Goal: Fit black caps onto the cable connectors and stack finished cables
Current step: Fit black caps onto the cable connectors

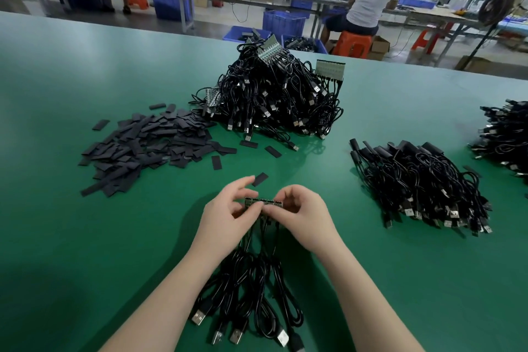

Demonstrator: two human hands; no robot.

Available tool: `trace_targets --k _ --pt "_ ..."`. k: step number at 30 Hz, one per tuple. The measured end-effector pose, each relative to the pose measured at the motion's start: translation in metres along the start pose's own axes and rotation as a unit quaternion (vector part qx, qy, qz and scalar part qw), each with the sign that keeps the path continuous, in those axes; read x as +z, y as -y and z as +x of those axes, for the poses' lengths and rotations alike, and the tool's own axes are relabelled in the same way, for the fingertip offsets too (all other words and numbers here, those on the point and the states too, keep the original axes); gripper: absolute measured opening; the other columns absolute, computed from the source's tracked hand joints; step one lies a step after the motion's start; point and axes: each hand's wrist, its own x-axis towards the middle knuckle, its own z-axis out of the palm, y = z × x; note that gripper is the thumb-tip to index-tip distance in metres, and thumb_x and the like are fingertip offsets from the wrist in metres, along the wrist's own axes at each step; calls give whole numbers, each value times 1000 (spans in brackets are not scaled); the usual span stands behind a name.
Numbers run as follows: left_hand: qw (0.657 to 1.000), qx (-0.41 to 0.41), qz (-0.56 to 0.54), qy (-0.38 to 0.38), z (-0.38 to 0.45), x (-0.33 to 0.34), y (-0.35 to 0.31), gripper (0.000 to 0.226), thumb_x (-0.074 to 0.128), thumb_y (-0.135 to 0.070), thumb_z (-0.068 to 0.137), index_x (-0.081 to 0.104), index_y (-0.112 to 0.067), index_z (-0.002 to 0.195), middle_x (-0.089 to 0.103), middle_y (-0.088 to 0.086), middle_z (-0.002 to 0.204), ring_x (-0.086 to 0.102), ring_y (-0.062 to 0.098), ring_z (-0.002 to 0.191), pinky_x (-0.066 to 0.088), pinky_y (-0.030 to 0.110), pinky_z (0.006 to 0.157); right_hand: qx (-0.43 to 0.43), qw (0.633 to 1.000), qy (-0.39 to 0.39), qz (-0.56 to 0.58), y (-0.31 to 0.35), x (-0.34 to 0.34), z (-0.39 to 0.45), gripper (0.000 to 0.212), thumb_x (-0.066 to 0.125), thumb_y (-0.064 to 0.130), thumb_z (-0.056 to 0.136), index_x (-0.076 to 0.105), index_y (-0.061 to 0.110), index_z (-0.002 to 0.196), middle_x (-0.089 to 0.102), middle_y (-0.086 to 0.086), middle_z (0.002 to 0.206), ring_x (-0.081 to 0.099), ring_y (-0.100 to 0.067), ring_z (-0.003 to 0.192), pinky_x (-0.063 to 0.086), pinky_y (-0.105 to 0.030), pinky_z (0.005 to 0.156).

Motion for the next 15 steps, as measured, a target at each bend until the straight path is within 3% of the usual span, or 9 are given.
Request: trace_targets --k 4,7,11,15 --pt "994 -24 -106 4 1 -4 -4 53 78 -18 82 55 -45 121 74 -6 95 71 10 90 53 17 82 19 990 -54 129 -6 3 -8 9 81 24 81 72 26 82 68 9 68 62 -6 66 51 -16 65" --pt "992 -15 -127 5 -1 -4 -7 46 75 -13 84 58 -43 115 73 -7 95 71 11 92 55 24 85 19 990 -64 126 -10 5 -16 9 80 22 82 74 28 80 75 8 77 70 -8 73 54 -17 69" --pt "993 -10 -107 43 -4 -2 -11 53 79 -13 80 54 -41 117 76 -6 95 72 13 89 56 24 83 9 989 -74 129 -10 5 -20 9 79 21 83 76 29 81 76 12 81 70 -4 79 53 -15 74" --pt "995 -12 -87 35 -5 0 -12 53 80 -13 79 54 -39 117 76 -6 91 73 14 85 54 30 85 2 989 -75 129 -8 4 -22 11 79 22 83 77 32 80 76 15 82 70 0 80 51 -11 73"
